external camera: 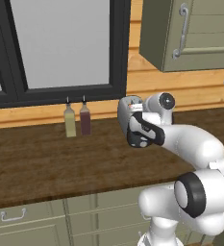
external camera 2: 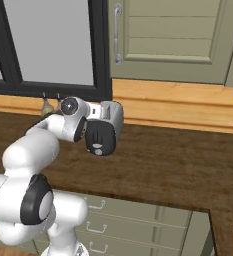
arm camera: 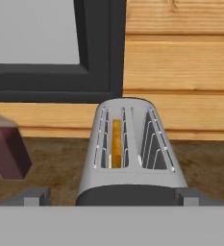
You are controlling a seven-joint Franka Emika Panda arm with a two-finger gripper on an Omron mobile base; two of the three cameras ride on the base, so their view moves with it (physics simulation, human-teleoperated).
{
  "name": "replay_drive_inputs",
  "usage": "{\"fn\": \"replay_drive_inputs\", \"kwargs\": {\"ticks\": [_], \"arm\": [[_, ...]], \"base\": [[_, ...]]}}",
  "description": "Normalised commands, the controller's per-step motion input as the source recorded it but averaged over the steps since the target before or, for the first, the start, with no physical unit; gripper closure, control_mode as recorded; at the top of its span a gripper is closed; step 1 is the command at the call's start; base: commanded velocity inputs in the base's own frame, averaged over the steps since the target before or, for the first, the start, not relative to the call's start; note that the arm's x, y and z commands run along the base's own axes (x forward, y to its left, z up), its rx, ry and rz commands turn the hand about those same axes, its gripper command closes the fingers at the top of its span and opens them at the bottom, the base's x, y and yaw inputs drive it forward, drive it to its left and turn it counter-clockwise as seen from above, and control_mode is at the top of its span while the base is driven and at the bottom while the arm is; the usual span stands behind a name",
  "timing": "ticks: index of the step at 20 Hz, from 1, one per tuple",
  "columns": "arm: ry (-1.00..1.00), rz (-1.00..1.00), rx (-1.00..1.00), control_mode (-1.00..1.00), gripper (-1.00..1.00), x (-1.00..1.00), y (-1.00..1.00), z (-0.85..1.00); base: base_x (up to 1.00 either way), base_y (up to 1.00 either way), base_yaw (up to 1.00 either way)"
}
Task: Start the toaster. Once the lever pops up, take the bread to the plate on the dining counter.
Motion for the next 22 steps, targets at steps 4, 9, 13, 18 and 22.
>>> {"fn": "replay_drive_inputs", "kwargs": {"ticks": [4,9,13,18,22], "arm": [[0.0,0.0,0.0,-1.0,-1.0,0.0,-0.11,-0.17],[0.0,0.0,0.0,-1.0,-1.0,0.05,-0.09,-0.06],[0.0,0.0,0.0,-1.0,-1.0,0.16,0.0,0.0],[0.0,0.0,0.0,-1.0,-1.0,0.07,0.0,-0.01],[0.0,0.0,0.0,-1.0,-1.0,0.1,0.0,-0.02]], "base": [[0.0,0.0,0.0],[0.0,0.0,0.0],[0.0,0.0,0.0],[0.0,0.0,0.0],[0.0,0.0,0.0]]}}
